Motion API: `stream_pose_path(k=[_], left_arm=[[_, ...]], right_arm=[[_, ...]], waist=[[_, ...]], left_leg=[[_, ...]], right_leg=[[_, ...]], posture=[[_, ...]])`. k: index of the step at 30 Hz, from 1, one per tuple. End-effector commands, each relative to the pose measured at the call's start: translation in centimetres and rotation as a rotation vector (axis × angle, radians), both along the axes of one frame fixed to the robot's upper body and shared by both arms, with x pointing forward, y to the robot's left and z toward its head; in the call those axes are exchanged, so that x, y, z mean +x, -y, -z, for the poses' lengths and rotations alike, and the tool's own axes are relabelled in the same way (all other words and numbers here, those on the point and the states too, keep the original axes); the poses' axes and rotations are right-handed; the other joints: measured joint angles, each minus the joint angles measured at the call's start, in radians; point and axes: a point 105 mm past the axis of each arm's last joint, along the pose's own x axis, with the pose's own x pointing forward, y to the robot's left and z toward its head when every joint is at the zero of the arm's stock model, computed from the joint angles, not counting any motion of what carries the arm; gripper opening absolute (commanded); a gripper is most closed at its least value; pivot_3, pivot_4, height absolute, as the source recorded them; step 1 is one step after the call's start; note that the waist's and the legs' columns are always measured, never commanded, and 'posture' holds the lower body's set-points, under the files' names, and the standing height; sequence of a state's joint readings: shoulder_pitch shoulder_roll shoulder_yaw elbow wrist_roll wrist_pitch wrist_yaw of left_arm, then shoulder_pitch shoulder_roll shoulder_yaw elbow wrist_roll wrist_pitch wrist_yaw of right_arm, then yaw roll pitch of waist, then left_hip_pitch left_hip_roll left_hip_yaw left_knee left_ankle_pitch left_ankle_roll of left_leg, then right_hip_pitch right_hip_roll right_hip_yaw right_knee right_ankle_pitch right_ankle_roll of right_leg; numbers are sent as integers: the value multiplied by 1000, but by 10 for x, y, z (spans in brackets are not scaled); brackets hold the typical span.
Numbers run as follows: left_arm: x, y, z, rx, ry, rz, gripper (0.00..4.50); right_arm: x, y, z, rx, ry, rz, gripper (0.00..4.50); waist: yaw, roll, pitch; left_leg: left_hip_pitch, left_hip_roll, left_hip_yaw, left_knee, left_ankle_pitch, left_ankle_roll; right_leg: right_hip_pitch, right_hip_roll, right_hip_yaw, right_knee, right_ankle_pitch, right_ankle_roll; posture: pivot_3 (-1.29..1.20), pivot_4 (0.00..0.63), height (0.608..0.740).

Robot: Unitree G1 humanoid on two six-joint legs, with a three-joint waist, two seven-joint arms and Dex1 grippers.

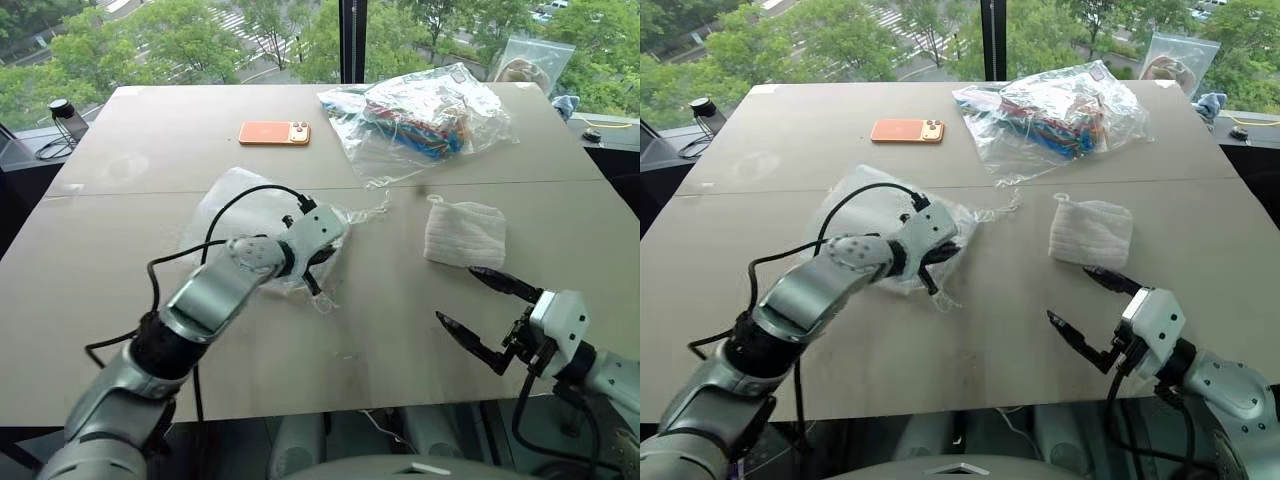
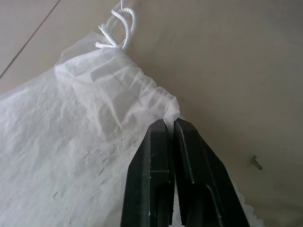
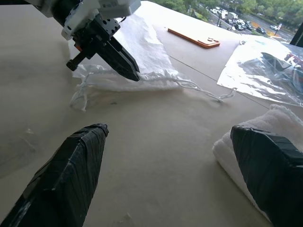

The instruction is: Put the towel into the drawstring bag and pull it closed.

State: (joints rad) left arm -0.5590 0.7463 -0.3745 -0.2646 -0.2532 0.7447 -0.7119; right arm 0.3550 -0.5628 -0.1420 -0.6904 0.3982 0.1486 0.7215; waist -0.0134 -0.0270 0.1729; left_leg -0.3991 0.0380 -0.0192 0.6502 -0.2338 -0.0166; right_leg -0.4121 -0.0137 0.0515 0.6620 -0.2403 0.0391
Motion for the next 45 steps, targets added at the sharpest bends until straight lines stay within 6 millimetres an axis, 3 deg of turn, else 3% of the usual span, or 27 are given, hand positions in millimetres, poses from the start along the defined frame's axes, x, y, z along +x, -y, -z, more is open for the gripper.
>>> stream_pose_path(k=[1, 6, 10, 13, 18, 22, 31, 36, 45], left_arm=[[0, -23, -23, -58, 13, 233, 45], [5, -73, -33, -80, -72, 301, 45], [7, -93, -32, -135, -153, 257, 45], [9, -96, -25, -111, -95, 229, 935], [8, -91, -14, -58, 91, 135, 3277], [-5, -82, 1, 27, 302, 19, 3277], [-12, -88, 2, 57, 587, -277, 3277], [-9, -92, 1, 116, 696, -349, 3277], [9, -82, 5, 166, 763, -402, 3277]], right_arm=[[-1, -4, -7, 6, 35, -10, 4500], [-3, -7, -6, 7, 36, -13, 4500], [-3, -13, -4, 18, 37, -20, 4500], [-3, -16, -2, 21, 37, -26, 4500], [-2, -17, 0, 20, 37, -30, 4500], [1, -16, 1, 11, 38, -32, 4500], [4, -14, 2, 6, 33, -36, 4500], [8, -13, 1, -4, 34, -49, 4500], [14, -13, 0, -16, 43, -61, 4500]], waist=[[1, 0, 0], [0, 0, 0], [0, 0, 0], [0, 0, 0], [-2, 0, 0], [-2, 0, 0], [3, -1, 0], [2, -1, 0], [3, -1, -1]], left_leg=[[0, 0, 0, 0, 0, 0], [-1, 0, 1, 0, 0, 0], [-1, 0, 1, 0, 0, 0], [-1, 0, 1, 1, 0, 0], [-1, 1, 1, 1, 0, 0], [-1, 1, 2, 0, 0, 0], [1, 1, 2, 1, 0, 0], [1, 1, 2, 1, 0, 0], [1, 1, 1, 1, 0, 0]], right_leg=[[0, 0, 0, 0, 0, 0], [0, 0, 0, 0, 0, 0], [0, 0, 0, 0, 0, 0], [0, 0, 0, 0, 0, 0], [0, 0, 1, 0, 2, 4], [0, -1, 1, 0, 2, 4], [0, -1, 1, 1, 2, 4], [0, -1, 1, 1, 2, 4], [0, -1, 0, 1, 3, 4]], posture=[[0, 150, 740], [0, 150, 740], [0, 150, 740], [0, 150, 740], [0, 150, 740], [0, 150, 740], [0, 150, 740], [0, 150, 740], [0, 150, 740]])
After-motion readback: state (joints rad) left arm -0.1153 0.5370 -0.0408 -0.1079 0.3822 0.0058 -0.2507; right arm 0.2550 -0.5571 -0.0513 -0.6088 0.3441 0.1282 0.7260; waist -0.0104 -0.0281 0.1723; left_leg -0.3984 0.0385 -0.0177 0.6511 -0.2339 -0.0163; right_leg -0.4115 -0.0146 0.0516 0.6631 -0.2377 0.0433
